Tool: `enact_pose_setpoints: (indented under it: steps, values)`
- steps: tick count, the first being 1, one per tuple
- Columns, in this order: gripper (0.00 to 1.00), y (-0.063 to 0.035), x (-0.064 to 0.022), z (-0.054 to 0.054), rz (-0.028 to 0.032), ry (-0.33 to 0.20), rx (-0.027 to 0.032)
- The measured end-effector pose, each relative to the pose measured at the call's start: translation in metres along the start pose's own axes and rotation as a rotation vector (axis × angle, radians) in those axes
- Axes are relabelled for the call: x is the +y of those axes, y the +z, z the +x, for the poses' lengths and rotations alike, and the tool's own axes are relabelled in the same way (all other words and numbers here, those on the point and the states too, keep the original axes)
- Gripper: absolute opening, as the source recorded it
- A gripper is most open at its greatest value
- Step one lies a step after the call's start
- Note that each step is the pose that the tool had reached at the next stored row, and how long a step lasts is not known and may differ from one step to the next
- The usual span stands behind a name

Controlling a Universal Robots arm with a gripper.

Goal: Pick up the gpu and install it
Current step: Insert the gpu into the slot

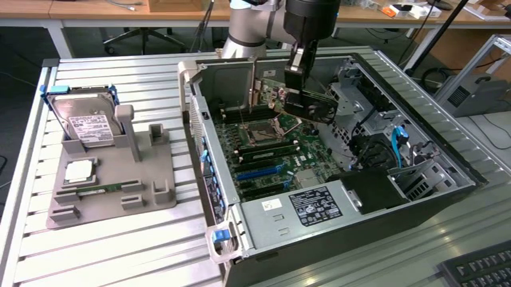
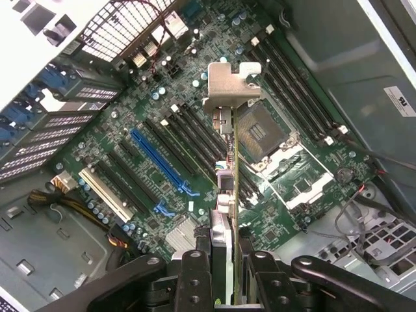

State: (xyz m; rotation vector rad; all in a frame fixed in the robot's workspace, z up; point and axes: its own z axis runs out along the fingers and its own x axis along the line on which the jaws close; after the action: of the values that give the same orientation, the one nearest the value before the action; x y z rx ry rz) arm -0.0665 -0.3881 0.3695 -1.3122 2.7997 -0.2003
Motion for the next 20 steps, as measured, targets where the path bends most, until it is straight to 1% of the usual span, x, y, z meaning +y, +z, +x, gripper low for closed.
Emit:
enact_pose_setpoints:
  steps: [2,11,20]
  values:
    - [0.27,0.0001,0.0000,0.0000,0.0019,-0.013,0.0002]
    - [0.27,0.0004,0.0001,0.0000,0.0064,-0.051,0.0000]
    - [0.27,0.0005,0.0001,0.0000,0.0091,-0.089,-0.0030]
